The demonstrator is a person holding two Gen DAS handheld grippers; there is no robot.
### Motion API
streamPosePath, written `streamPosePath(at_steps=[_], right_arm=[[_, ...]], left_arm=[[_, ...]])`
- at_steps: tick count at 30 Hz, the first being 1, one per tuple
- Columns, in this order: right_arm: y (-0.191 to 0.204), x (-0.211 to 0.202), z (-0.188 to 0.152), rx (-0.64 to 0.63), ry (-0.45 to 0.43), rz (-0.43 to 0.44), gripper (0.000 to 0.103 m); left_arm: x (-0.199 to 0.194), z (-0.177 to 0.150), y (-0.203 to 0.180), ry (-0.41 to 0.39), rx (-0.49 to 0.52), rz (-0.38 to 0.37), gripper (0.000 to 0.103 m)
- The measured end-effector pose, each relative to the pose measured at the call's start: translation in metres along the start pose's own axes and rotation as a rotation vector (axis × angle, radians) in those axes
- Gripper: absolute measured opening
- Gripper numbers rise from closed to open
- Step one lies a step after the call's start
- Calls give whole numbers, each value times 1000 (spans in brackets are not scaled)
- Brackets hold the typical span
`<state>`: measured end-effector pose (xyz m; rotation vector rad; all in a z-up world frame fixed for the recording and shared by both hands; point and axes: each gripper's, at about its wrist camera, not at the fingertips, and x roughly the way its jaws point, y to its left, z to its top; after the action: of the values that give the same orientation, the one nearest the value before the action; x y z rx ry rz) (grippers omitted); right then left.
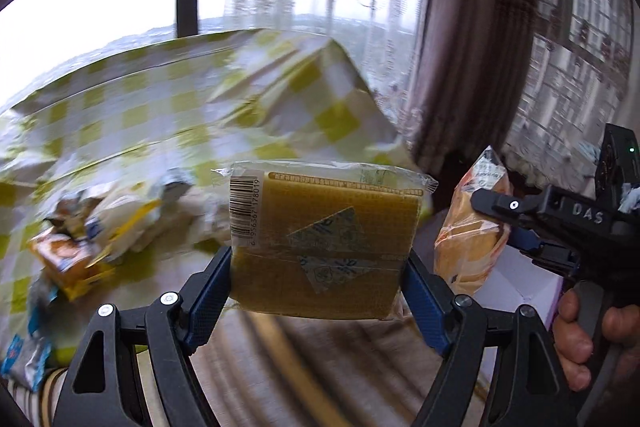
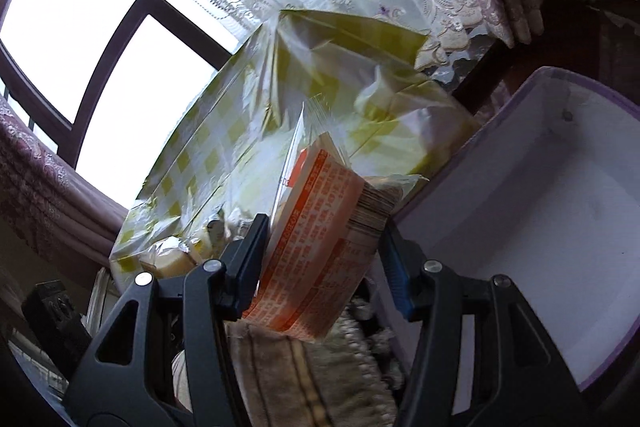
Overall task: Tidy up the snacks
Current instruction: 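Carry both packs over the purple-rimmed white box and open both tools, then move both tools back over the snack pile on the table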
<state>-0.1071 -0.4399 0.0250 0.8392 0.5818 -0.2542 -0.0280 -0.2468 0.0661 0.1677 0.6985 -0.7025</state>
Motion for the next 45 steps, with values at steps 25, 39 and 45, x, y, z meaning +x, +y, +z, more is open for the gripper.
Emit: streamPosePath(at_steps=[25, 39, 45], right_arm=[[-12, 9, -6, -397, -76, -624, 102], [66, 17, -42, -564, 43, -286, 102], [98, 27, -60, -709, 56, -236, 102]], left_arm=[[-2, -2, -12, 18, 8, 66, 93], [-87, -69, 139, -32, -391, 266, 93], [-129, -115, 204, -35, -587, 397, 89]])
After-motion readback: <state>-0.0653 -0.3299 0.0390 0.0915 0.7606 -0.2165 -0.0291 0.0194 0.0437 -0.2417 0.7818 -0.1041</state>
